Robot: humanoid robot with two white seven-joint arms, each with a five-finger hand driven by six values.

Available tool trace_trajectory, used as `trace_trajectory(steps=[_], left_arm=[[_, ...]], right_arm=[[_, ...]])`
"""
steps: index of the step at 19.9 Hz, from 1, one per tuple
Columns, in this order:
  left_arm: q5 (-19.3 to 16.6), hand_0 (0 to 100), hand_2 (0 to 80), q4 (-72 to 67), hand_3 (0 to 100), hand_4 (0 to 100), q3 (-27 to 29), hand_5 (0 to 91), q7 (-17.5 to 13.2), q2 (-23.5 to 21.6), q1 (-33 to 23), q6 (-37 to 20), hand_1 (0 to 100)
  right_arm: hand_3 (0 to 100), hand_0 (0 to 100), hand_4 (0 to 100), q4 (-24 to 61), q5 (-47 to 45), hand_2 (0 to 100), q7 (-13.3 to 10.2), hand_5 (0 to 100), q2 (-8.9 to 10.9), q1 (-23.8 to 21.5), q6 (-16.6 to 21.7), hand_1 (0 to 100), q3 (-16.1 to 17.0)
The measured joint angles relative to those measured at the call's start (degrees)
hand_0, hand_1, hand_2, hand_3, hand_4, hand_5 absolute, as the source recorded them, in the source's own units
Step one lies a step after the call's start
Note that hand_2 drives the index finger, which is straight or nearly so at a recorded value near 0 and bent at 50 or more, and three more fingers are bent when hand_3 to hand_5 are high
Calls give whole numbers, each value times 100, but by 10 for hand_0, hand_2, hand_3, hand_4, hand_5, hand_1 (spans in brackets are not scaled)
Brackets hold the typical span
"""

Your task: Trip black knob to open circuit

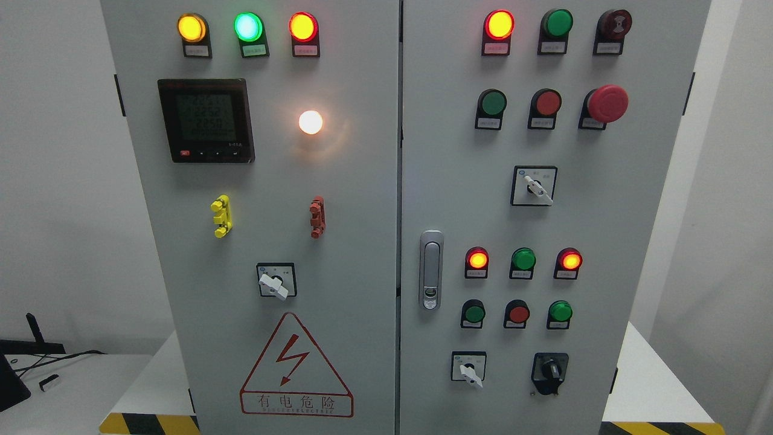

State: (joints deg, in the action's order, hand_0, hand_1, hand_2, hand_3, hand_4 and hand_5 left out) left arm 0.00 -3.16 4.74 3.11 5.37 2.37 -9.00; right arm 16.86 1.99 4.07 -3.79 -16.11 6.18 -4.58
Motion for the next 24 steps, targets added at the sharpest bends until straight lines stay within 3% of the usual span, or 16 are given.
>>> trace_trajectory(steps=[8,12,17,21,24], left_arm=[[0,120,0,0,0,0,0,0,0,0,0,0,389],[0,120,0,0,0,0,0,0,0,0,0,0,389],[0,120,0,0,0,0,0,0,0,0,0,0,389],[0,120,0,0,0,0,0,0,0,0,0,0,389],[0,120,0,0,0,0,0,0,0,0,0,0,389]], right_arm=[[150,49,42,26,2,52,-6,63,-7,-3,0,167,2],[154,49,47,297,-93,55,59,76,-2,-251,-95,167,5],[219,50,101,1292,-157,86,256,129,30,-963,-167,188,26],[273,53,148,2473,-261,100,575,170,178,-1845,304,202,149],[447,62,347,3456,-662,130,1077,285,354,-2553,742,229,274]])
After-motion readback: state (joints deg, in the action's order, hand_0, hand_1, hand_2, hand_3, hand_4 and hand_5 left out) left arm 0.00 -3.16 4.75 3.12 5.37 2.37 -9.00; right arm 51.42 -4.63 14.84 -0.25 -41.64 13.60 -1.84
